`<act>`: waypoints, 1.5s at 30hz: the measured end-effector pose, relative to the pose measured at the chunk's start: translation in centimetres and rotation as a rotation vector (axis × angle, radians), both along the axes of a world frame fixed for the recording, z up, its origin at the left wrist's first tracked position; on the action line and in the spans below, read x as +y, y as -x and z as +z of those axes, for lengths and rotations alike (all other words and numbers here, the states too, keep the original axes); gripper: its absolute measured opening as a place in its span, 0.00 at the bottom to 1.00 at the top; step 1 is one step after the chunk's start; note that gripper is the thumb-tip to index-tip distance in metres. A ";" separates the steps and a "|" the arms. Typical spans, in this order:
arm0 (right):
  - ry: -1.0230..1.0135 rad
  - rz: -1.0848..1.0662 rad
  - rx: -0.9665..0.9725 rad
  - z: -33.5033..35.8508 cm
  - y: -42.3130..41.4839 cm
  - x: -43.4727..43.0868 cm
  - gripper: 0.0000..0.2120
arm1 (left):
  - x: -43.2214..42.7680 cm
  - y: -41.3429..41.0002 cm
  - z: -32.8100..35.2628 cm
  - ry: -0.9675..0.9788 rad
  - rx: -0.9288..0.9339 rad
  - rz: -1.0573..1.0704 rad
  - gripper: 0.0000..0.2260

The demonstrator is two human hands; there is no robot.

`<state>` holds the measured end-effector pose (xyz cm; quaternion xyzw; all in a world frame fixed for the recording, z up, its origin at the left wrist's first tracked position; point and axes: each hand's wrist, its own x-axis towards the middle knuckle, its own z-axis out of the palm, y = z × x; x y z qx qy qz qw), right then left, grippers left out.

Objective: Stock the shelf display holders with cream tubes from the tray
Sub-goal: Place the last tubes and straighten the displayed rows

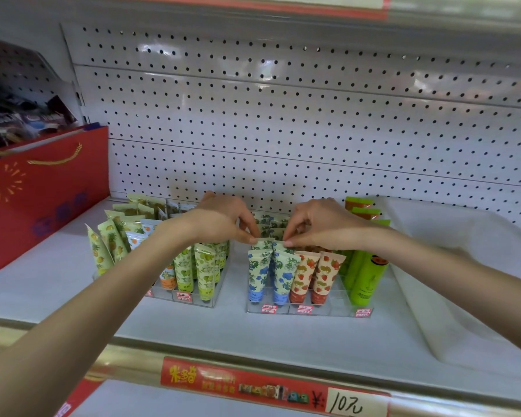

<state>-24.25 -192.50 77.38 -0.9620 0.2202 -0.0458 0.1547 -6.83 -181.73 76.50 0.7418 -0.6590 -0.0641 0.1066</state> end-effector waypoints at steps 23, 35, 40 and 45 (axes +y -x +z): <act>-0.014 -0.006 -0.054 0.2 1.6 1.7 0.08 | 2.4 0.5 -0.3 0.182 0.145 -0.019 0.08; 0.040 0.007 -0.075 -1.1 2.0 1.7 0.06 | 2.8 0.8 -1.0 0.128 0.153 -0.029 0.07; 0.041 0.020 -0.082 -1.1 1.8 1.7 0.04 | 2.7 0.9 -1.0 0.130 0.138 -0.022 0.06; 0.030 0.030 -0.091 -1.2 1.8 1.7 0.04 | 2.7 0.9 -1.1 0.137 0.159 -0.023 0.05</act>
